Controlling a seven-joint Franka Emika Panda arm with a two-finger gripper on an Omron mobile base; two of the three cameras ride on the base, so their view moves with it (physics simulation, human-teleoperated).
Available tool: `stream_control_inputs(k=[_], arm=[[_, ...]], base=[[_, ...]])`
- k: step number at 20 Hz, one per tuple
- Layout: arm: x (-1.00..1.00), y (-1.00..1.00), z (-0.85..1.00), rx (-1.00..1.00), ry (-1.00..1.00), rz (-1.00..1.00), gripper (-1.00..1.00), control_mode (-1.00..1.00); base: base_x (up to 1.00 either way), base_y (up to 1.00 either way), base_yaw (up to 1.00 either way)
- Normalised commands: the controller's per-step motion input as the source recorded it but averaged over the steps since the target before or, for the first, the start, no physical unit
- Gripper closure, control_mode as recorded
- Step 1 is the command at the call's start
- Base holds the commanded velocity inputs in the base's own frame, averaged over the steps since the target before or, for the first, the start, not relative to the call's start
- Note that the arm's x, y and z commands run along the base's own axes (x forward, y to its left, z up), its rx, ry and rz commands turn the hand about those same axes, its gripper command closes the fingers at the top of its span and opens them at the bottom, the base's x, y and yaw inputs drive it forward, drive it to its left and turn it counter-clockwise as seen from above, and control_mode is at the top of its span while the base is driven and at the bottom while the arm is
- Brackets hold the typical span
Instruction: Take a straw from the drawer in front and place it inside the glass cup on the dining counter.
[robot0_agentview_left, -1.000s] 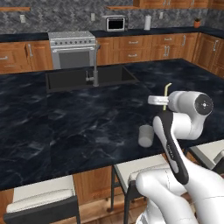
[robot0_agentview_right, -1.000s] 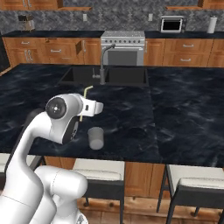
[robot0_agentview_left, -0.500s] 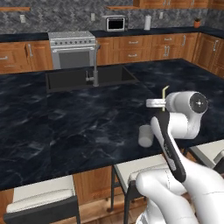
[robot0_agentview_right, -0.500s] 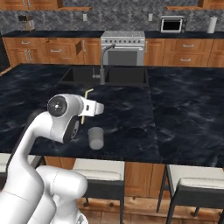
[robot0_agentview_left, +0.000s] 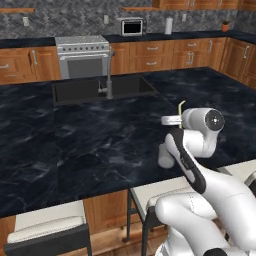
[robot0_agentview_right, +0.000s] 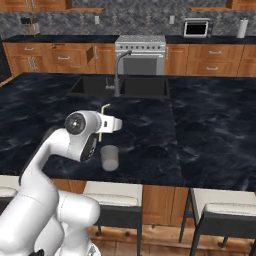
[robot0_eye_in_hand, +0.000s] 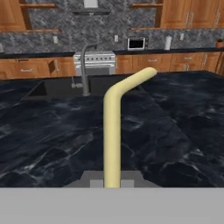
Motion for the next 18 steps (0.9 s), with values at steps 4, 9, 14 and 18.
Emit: stream_control_inputs(k=[4,9,14,18], arm=[[0.39,0.0,-0.18,-0.01,0.06,0.0,1.0,-1.0],[0.32,0.0,-0.16,-0.01,0.07,0.0,1.0,-1.0],[0.27,0.0,-0.21,-0.02,0.0,0.0,1.0,-1.0],[0.23,0.0,-0.27,-0.06,0.0,0.0,1.0,-1.0]], base=[[0.0,0.0,0.0],[0.0,0.0,0.0],[0.0,0.0,0.0],[0.0,0.0,0.0]])
